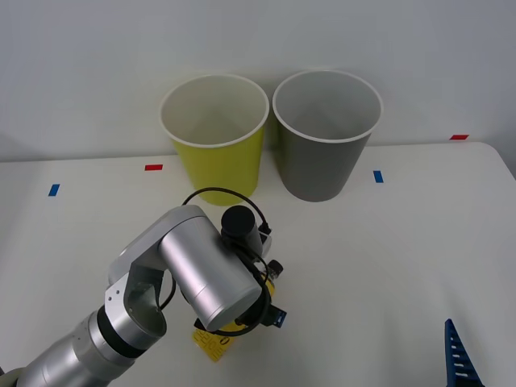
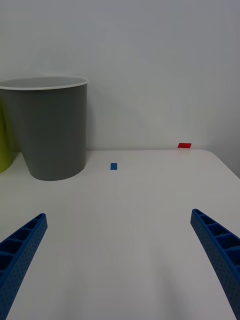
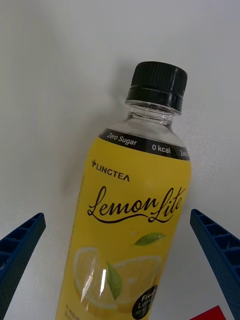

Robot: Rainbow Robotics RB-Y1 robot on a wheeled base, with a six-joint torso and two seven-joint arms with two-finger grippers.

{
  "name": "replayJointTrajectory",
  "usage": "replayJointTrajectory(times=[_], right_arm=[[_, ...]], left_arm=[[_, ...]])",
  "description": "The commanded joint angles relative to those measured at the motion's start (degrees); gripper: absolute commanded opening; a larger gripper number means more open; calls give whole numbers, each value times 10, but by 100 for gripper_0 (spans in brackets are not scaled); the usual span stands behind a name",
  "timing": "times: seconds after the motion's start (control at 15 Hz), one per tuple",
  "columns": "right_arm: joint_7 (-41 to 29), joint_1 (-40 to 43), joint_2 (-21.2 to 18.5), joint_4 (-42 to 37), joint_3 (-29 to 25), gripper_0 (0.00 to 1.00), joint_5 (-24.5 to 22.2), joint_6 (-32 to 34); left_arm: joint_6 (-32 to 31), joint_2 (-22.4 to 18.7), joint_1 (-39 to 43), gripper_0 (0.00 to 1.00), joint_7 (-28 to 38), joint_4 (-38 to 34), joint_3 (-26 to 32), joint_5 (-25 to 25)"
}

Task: Put cans in the gray bin and PET bottles in the light green bin.

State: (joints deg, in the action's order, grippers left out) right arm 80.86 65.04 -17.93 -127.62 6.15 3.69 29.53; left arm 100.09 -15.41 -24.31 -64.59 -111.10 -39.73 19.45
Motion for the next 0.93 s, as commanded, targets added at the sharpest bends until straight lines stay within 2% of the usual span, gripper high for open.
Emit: replayJointTrajectory(times=[0.07,0.93], right_arm=[[0,0,0,0,0,100,0,0],[0,0,0,0,0,100,0,0]], left_arm=[[0,12,0,100,0,26,0,-23],[-2,16,0,100,-23,48,0,-20]])
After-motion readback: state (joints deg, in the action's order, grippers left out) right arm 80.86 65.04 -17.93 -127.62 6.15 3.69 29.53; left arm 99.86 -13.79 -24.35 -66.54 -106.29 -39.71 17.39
